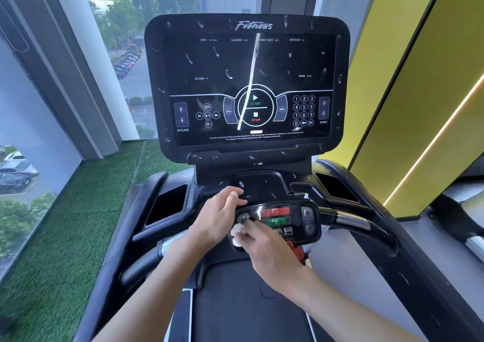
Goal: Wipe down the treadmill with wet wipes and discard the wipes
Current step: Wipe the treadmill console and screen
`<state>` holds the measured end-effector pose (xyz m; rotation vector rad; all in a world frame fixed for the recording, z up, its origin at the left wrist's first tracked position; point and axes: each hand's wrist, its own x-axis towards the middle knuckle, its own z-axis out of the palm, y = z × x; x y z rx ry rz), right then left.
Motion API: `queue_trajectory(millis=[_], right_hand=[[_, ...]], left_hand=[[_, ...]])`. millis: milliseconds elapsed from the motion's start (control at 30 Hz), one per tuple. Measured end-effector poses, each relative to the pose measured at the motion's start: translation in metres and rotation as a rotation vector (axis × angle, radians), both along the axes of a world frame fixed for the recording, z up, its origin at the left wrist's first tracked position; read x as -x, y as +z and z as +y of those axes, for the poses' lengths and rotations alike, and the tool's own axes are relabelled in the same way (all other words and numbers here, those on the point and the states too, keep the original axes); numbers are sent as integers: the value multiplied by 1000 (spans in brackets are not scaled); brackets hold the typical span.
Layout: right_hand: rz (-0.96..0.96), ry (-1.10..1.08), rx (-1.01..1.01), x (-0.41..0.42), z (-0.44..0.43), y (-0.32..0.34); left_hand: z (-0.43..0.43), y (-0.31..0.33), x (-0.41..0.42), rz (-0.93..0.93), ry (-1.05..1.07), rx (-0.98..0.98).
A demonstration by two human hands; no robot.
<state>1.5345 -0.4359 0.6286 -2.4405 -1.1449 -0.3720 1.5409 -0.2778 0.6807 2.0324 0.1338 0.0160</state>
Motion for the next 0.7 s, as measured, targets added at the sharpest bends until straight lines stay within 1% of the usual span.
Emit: queue_trajectory(millis=[67, 100, 133, 167, 200, 267, 333, 400, 467, 500, 567, 633, 700], right_hand=[[-78, 11, 68, 1, -16, -7], [-89, -32, 61, 1, -25, -8], [-39, -101, 22, 0, -36, -9], [-52, -164, 1, -2, -48, -16], [-41, -277, 3, -5, -61, -18], [14, -388, -105, -7, -83, -14], [-2, -481, -217, -14, -100, -17], [29, -571, -273, -20, -102, -18], [-5, -634, -349, -24, -87, -11], [-32, -629, -376, -27, -75, -9], [12, -542, -407, -26, -45, -4], [123, -452, -344, -19, -12, -2], [105, -243, -264, -8, 15, -10]], left_hand=[[-3, 0, 0, -19, 15, -58], [-3, 0, -1, -26, 21, -78], [-4, -1, -1, -31, 23, -90], [-4, -2, -1, -33, 24, -98], [-4, -3, -1, -35, 25, -102], [-4, -4, -1, -40, 30, -107], [-4, -5, -1, -47, 33, -114], [-5, -5, -1, -51, 34, -124], [-6, -5, -1, -58, 31, -136], [-6, -4, -1, -60, 29, -141], [-6, -4, 0, -59, 27, -149], [-6, -4, 0, -56, 34, -147], [-6, -5, 1, -52, 42, -120]])
